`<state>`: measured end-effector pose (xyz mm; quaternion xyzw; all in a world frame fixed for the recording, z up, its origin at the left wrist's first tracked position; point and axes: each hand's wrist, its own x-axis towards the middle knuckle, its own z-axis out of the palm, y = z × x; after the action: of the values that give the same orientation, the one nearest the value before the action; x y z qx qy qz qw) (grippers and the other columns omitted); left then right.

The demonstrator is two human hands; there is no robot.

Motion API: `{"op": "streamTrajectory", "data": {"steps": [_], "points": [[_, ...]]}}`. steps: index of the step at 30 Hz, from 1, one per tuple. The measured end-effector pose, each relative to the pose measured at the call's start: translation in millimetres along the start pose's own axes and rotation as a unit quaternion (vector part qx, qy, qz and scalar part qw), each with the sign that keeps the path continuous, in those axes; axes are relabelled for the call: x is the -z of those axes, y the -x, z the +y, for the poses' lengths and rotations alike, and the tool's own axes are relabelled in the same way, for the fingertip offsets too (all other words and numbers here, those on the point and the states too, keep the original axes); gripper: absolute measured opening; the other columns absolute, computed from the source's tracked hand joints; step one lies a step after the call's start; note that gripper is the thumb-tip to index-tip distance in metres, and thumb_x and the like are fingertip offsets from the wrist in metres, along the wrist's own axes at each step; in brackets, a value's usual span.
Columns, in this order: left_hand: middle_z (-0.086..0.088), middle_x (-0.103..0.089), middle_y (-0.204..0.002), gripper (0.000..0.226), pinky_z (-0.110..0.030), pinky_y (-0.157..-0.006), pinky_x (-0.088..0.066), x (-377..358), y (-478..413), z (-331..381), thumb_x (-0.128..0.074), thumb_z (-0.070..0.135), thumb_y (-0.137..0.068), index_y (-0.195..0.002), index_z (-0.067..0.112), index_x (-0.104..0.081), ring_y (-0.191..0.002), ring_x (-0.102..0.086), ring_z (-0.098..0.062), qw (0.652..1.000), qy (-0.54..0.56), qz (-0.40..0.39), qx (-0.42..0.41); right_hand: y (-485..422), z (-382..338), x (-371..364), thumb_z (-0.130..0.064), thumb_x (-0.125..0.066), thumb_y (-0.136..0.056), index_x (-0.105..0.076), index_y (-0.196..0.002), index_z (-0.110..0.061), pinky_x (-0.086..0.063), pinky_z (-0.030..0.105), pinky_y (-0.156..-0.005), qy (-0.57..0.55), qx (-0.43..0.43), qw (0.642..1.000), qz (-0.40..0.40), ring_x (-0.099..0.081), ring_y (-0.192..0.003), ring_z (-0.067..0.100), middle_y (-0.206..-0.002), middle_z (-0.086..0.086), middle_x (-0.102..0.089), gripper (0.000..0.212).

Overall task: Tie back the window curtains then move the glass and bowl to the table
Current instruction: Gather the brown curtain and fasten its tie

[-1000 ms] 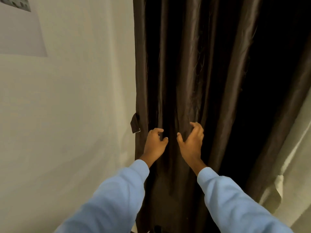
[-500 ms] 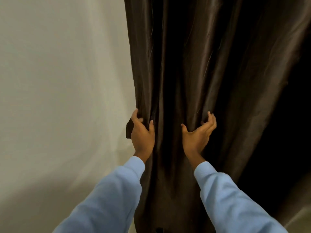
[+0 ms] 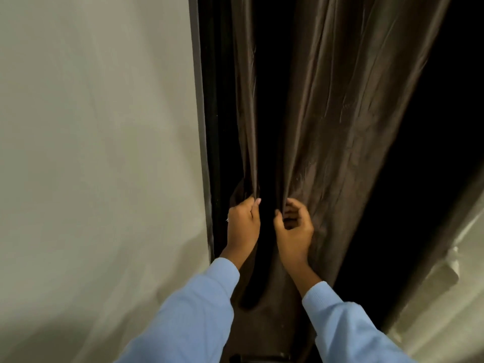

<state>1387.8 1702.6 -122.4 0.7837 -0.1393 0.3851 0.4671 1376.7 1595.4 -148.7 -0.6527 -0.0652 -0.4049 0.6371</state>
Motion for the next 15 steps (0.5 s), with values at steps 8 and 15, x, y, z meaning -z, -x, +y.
{"op": "streamTrajectory", "data": {"steps": [8, 15], "points": [[-0.001, -0.067, -0.071, 0.024, -0.010, -0.063, -0.051, -3.4, 27.5, 21.2, -0.050, 0.015, -0.098, -0.089, 0.004, -0.068, -0.069, -0.065, 0.000, 0.994, 0.096, -0.054, 0.014, 28.1, 2.3, 3.1, 0.000, -0.069, -0.087, -0.066, -0.094, -0.012, -0.053, 0.027, -0.071, 0.048, -0.004, 0.998, -0.032, -0.064, -0.079, 0.014, -0.089, 0.002, -0.063, 0.015], [0.004, -0.056, -0.061, 0.032, -0.010, -0.059, -0.048, -5.9, 38.3, 42.8, -0.045, 0.020, -0.100, -0.078, 0.004, -0.061, -0.059, -0.059, -0.002, 0.995, 0.070, -0.074, 0.012, 28.0, -6.7, 18.1, 0.005, -0.069, -0.084, -0.068, -0.083, -0.008, -0.047, 0.015, -0.064, 0.039, 0.000, 0.998, -0.054, -0.059, -0.072, 0.007, -0.084, 0.008, -0.061, 0.013]]}}
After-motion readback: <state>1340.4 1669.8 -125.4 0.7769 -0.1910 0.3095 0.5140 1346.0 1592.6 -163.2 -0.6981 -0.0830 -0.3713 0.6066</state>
